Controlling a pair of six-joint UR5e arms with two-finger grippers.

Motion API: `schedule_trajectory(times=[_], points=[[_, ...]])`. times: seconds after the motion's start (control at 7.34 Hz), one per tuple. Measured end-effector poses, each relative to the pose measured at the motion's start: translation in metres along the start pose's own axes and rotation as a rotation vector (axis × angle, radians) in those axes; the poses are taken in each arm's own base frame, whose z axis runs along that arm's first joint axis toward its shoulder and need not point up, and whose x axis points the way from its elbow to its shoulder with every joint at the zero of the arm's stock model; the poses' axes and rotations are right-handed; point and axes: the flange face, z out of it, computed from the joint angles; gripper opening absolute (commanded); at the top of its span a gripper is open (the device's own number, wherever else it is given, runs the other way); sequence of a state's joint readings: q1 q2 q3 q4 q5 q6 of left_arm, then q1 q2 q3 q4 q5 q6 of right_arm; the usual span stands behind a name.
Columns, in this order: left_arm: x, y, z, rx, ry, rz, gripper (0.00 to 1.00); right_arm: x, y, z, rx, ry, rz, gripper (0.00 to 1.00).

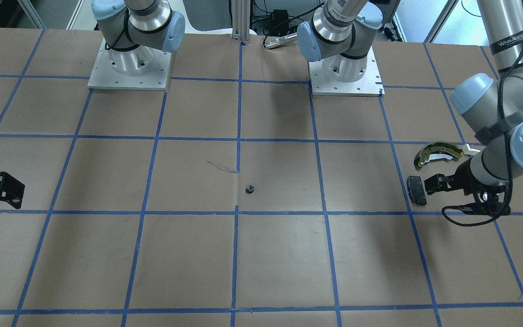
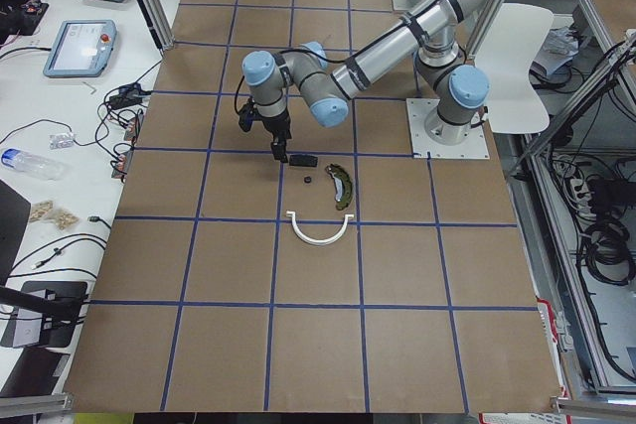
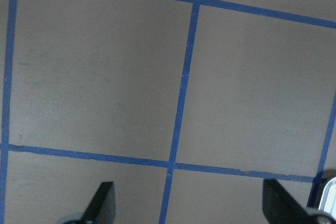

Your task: Place bearing gear from tray to pile

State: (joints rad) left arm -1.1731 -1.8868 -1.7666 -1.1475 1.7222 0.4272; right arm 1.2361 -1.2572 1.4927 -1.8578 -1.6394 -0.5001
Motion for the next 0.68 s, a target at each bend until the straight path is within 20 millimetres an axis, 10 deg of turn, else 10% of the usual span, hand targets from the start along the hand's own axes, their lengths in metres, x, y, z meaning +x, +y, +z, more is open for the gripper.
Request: schedule_trajectory(times=[0.68], points=[[0.288, 0.012, -0.049, 0.097, 0.093, -0.021, 1.0, 0.016, 0.009, -0.001, -0.007, 0.006, -0.025, 1.0]])
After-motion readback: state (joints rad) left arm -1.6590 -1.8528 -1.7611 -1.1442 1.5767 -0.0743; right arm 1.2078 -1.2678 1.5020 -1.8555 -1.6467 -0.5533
